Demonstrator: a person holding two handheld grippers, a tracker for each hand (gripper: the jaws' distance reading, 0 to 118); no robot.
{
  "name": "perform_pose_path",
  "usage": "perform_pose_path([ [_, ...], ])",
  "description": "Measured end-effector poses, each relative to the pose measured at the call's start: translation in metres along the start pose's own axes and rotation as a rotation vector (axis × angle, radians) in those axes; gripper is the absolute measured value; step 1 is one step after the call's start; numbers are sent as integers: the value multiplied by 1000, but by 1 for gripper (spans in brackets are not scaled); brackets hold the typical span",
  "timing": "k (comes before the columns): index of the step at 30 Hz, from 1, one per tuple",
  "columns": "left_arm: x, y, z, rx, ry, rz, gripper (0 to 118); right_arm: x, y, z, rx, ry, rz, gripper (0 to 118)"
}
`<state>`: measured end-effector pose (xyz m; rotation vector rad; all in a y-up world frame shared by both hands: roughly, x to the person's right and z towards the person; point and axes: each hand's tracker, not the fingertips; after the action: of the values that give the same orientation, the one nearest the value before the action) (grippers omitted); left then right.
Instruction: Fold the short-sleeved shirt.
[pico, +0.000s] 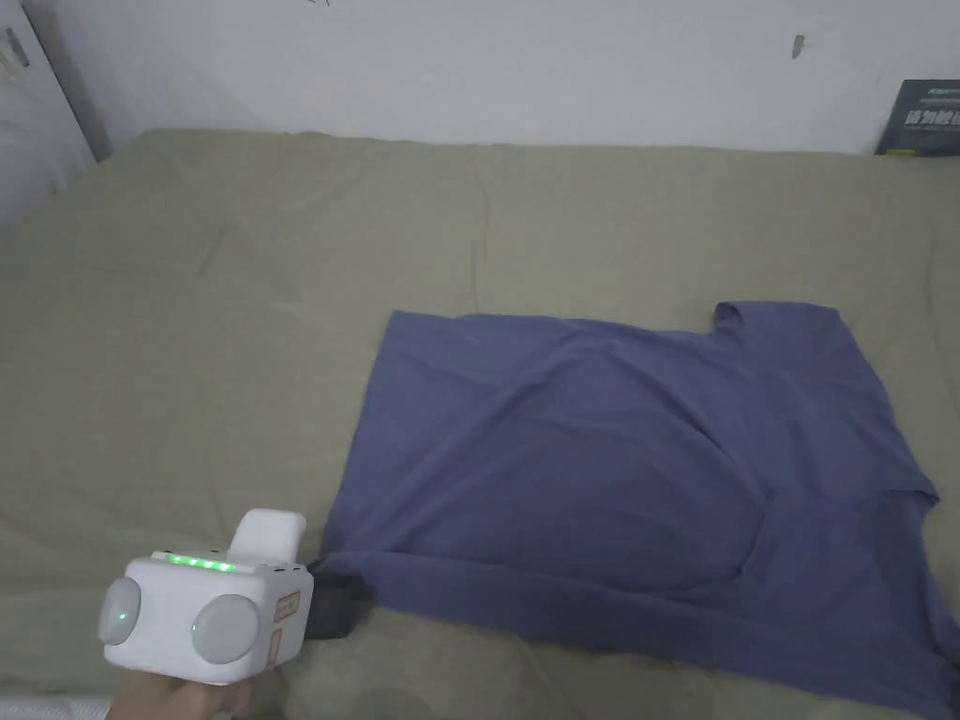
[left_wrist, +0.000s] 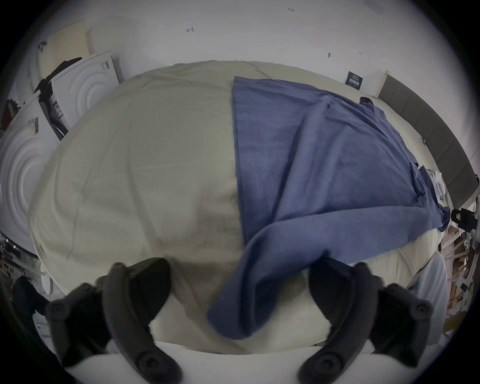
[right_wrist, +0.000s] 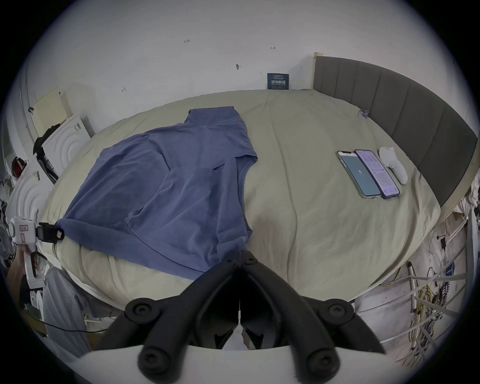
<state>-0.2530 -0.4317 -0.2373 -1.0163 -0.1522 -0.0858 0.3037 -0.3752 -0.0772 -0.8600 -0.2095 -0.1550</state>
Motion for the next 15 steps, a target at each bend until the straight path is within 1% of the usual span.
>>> perform_pose_path([
  [1,1,0,2,-1,-4,-4,62,0,1,0,1,-1,2,0],
  [2,1,1,5,-2,-10,-12,46,1,3,-1,2,7,6,0],
  [3,0,1,6,7,-18,-10,24,1,5,-1,2,9,10,0],
  [4,2,2,9,11,-17,-14,13,0,5,-3,3,10,16,0],
  [6,4,3,18,32,-62,-7,11,-1,6,-3,8,12,26,0],
  [10,7,3,20,30,-40,-8,11,2,6,-5,9,27,20,1],
  [11,6,3,18,20,-46,3,11,4,6,-5,3,32,17,4],
  [12,4,2,19,25,-50,19,11,9,4,-11,0,31,14,15],
  [13,3,2,20,33,-48,23,11,11,3,-13,-1,32,14,49],
  [14,3,3,20,32,-44,26,11,13,4,-14,-9,21,14,88],
  [15,9,2,26,30,-46,29,11,13,3,-17,-17,22,14,116],
])
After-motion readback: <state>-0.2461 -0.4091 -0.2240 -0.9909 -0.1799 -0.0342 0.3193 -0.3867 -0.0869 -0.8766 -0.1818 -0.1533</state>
